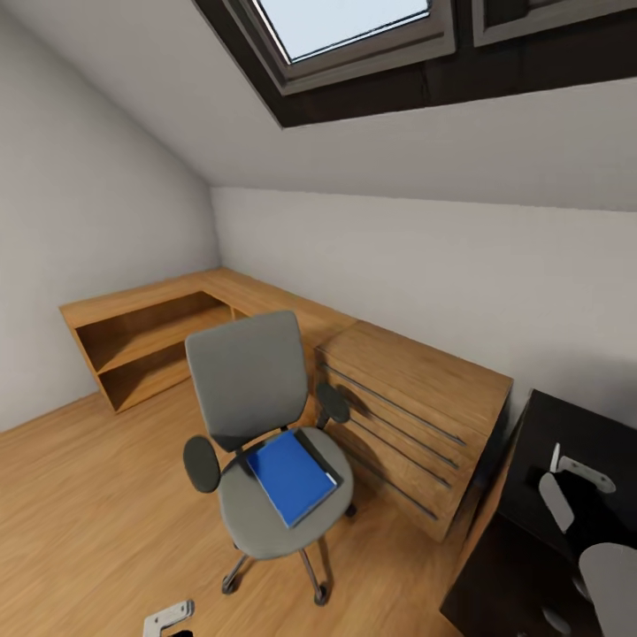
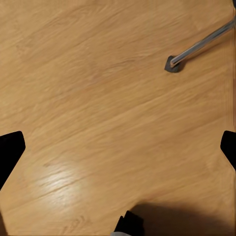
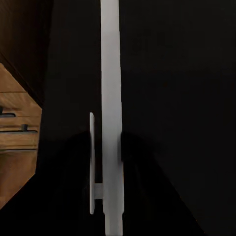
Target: In the bedroom, organize the workspace by keeping the computer under the desk, ensuring the monitor is on the desk, placing the keyboard on the desk next to the monitor, placing the mouse on the desk next to the keyboard, moving the folder from the swivel chair onto the desk next to the mouse, stacking the notebook on top of the folder with the pen on top of the notebook, and positioning the swivel chair next to the desk.
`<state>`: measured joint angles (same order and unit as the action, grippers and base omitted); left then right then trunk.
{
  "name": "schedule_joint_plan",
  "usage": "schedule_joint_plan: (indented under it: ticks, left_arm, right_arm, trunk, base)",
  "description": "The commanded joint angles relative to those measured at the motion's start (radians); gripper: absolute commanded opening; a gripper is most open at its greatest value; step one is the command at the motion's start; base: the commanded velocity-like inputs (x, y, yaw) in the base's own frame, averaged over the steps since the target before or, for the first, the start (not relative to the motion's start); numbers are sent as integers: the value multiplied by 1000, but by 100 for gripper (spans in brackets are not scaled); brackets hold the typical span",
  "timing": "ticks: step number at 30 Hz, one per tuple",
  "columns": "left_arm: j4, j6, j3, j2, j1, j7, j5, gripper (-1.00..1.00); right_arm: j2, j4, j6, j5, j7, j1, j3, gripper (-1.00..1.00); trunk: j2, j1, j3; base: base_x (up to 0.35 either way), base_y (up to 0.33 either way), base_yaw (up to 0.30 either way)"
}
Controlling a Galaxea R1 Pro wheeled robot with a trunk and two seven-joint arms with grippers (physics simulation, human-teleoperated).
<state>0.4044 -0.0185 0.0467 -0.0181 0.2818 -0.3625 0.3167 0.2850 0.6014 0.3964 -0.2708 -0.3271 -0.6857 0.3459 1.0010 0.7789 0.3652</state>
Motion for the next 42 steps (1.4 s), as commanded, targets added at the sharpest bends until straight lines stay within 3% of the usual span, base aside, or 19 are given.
schedule_joint_plan:
  ticks: [1,3,8,10,21,22,42]
  left_arm:
    - [1,-11,5,0,0,-4,9,100]
    - [1,-16,5,0,0,-4,9,100]
    - [1,-22,5,-2,0,-4,9,100]
    - [1,-23,5,-2,0,-4,9,100]
    - [7,-23,6,-2,0,-11,9,100]
    - [7,-23,5,-2,0,-11,9,100]
    - [7,-23,5,-3,0,-7,9,100]
  right_arm:
    - [4,-2,2,-11,0,-2,-1,-100]
    - [9,-13,2,-12,7,-3,0,-100]
    - [39,-233,5,-14,15,-120,1,-100]
    - [46,-262,7,-14,15,-135,1,-100]
    - [52,-292,13,-12,16,-152,0,-100]
    - [52,-292,13,-12,16,-152,0,100]
    - [52,-251,5,-12,16,-151,0,100]
  trunk:
    - [1,1,1]
    - [1,1,1]
    - [1,1,1]
    - [1,1,1]
    - [1,1,1]
    - [1,1,1]
    - [1,1,1]
  base:
    - [183,0,0]
    - [106,0,0]
    - [27,0,0]
    - [5,0,0]
    - [1,0,0]
    - [0,0,0]
    - [0,0,0]
